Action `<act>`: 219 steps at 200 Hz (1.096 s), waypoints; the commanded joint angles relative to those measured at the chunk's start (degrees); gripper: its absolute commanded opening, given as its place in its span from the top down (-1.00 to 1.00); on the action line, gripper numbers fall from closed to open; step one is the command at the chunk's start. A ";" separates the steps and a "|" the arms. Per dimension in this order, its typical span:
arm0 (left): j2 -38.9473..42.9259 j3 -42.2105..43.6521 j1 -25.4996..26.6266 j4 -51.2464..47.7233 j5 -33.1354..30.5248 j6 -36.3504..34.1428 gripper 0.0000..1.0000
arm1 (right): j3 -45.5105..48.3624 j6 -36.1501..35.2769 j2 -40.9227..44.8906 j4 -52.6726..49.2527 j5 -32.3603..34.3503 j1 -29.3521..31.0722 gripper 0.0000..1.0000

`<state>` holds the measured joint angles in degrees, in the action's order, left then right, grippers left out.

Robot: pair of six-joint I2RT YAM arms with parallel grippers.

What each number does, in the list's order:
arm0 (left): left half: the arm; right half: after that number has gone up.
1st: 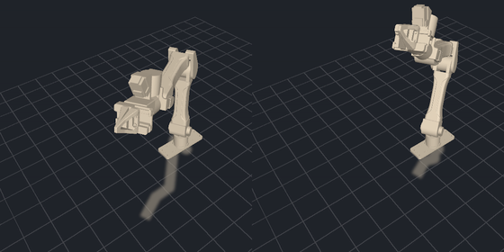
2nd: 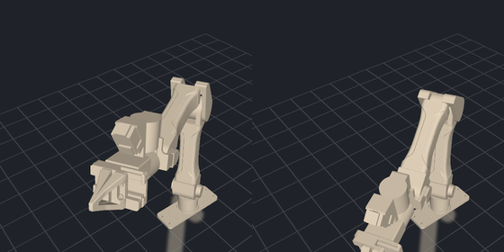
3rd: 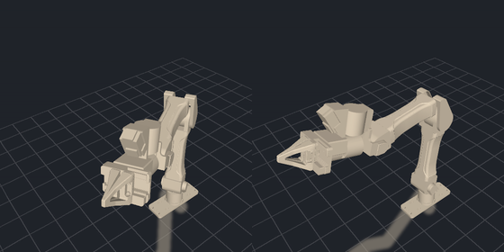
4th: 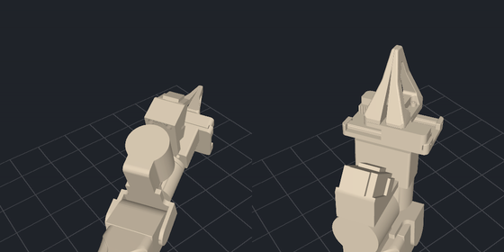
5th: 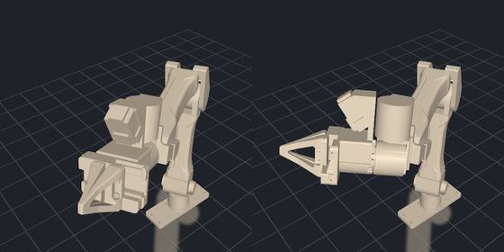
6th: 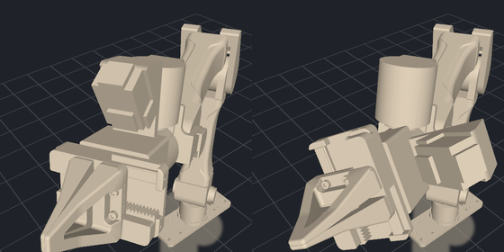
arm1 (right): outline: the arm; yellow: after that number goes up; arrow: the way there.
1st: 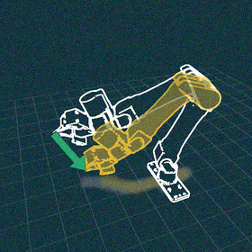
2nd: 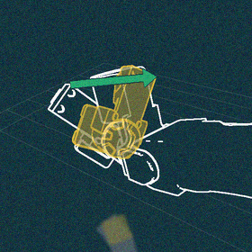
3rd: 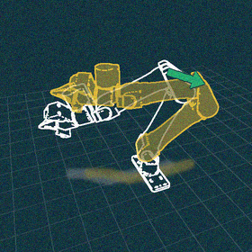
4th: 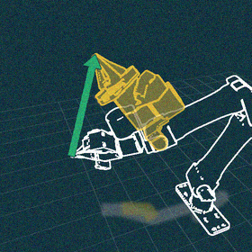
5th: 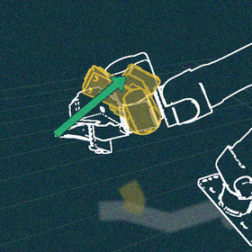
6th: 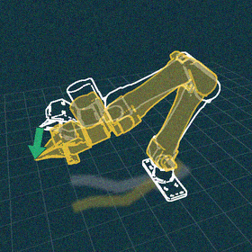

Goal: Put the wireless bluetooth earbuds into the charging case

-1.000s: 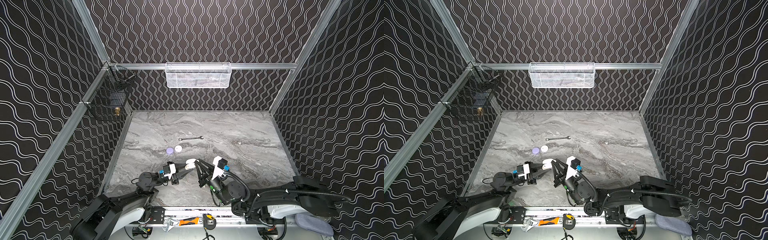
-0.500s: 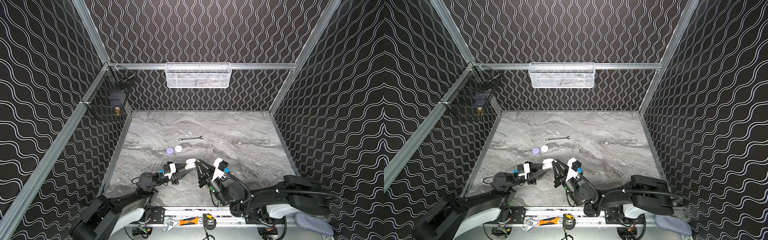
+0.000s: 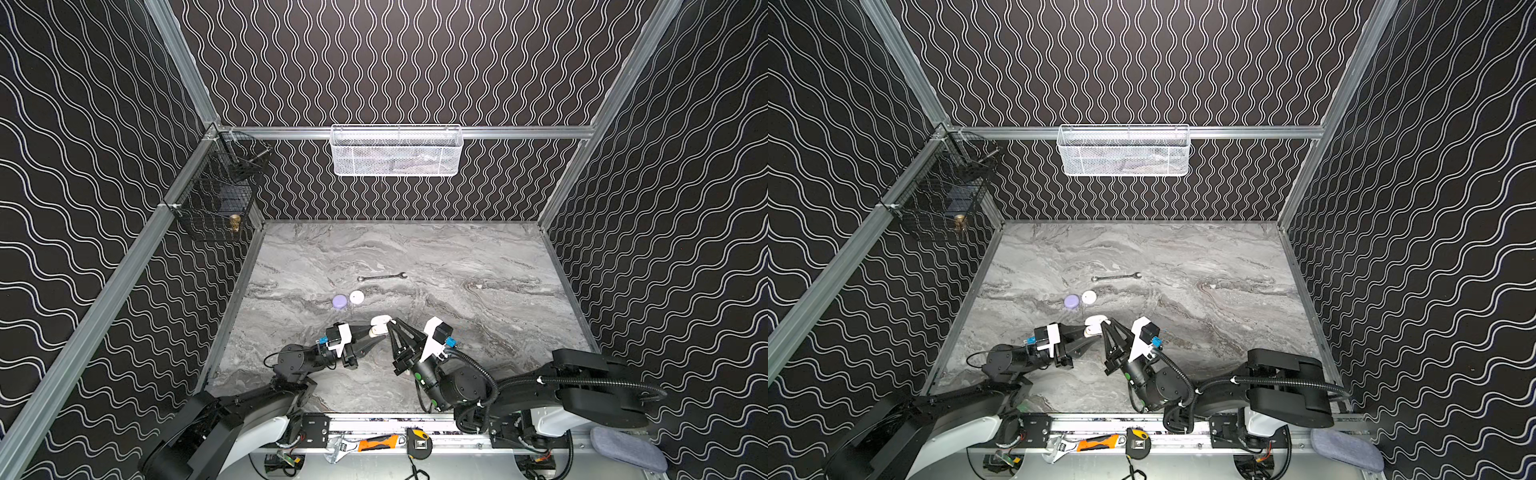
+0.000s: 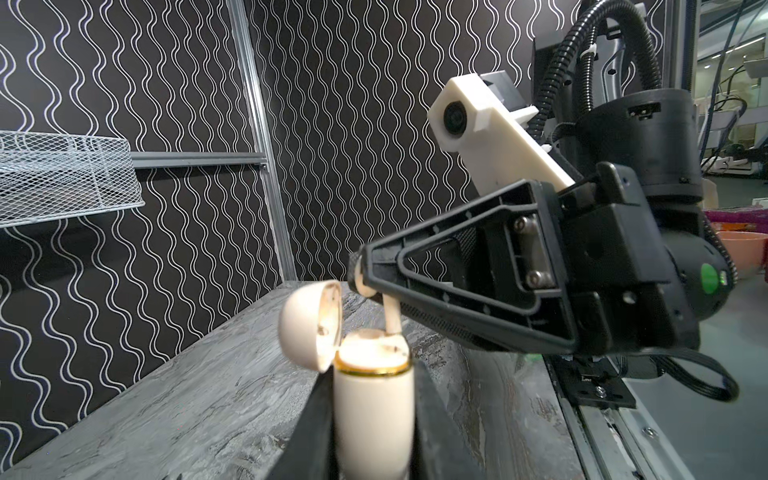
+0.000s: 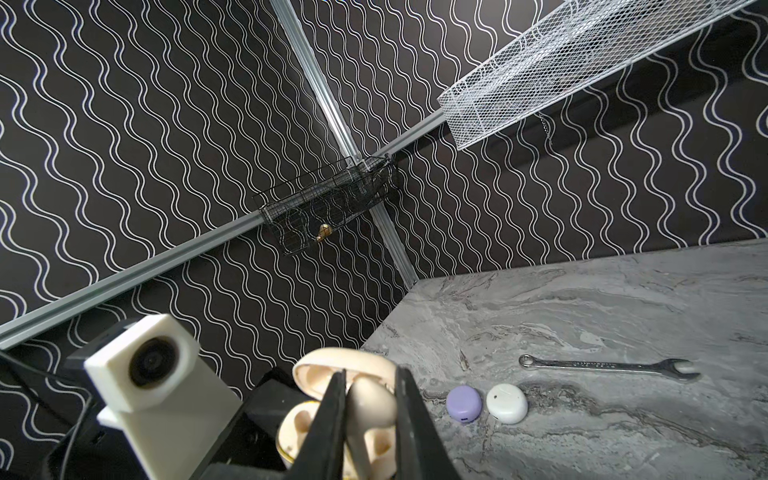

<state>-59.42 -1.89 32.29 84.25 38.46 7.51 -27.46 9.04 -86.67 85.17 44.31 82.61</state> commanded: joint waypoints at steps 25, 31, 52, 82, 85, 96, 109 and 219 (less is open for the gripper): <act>0.32 -0.33 0.08 4.55 -0.05 0.67 1.00 | -1.42 -2.01 -1.39 -0.70 2.48 0.09 0.77; 0.44 -0.31 0.10 4.53 0.02 0.57 1.00 | -1.53 -2.09 -1.55 -0.71 2.65 0.10 0.77; 0.62 -0.22 0.21 4.57 0.17 0.34 1.00 | -1.71 -2.49 -1.91 -0.13 2.94 -0.03 0.77; 0.90 -0.16 0.26 4.57 0.29 0.08 1.00 | -1.65 -2.36 -1.76 -0.36 3.35 -0.21 0.77; 0.85 -0.13 0.25 4.53 0.37 0.04 1.00 | -1.63 -2.36 -1.77 -0.35 3.40 -0.25 0.78; 0.73 -0.13 0.31 4.56 0.34 0.05 1.00 | -1.54 -2.36 -1.70 -0.11 3.36 -0.28 0.78; 0.70 -0.22 0.32 4.57 0.37 0.21 1.00 | -1.45 -2.61 -1.80 0.32 3.41 -0.34 0.79; 1.72 -0.84 0.62 4.53 0.39 3.86 1.00 | -0.57 -7.41 -7.45 13.54 -4.77 -0.58 0.81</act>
<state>-58.04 -1.85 32.69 80.77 39.24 10.22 -28.14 2.90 -93.08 91.96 45.82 81.91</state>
